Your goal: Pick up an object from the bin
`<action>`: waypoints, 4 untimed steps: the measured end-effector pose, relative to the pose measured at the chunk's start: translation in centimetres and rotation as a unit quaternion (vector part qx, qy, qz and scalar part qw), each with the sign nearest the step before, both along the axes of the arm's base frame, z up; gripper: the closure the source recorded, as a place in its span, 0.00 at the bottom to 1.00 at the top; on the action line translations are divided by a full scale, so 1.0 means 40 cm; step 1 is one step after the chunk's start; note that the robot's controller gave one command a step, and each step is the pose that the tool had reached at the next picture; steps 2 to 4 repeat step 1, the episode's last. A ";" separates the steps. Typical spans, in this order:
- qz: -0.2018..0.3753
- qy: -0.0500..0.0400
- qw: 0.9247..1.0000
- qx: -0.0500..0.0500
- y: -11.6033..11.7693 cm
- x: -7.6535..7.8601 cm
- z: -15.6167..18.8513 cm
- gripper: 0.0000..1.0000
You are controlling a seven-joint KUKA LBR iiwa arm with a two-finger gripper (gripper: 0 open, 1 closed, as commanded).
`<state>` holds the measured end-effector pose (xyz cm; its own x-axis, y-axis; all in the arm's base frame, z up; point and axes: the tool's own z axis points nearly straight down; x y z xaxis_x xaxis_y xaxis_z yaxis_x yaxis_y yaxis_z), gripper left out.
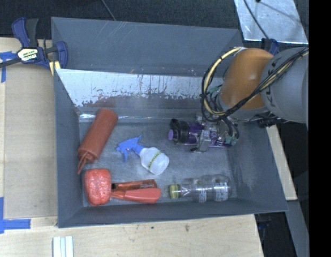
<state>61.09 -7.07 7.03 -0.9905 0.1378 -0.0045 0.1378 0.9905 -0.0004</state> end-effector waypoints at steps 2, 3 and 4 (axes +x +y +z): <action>0.001 0.000 1.000 0.000 -0.112 -0.010 0.389 1.00; 0.001 0.000 1.000 0.000 -0.112 -0.010 0.389 1.00; 0.001 0.000 1.000 0.000 -0.112 -0.010 0.389 1.00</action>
Offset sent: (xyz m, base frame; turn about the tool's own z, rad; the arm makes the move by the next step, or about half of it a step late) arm 0.0000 0.0000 0.0000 0.0000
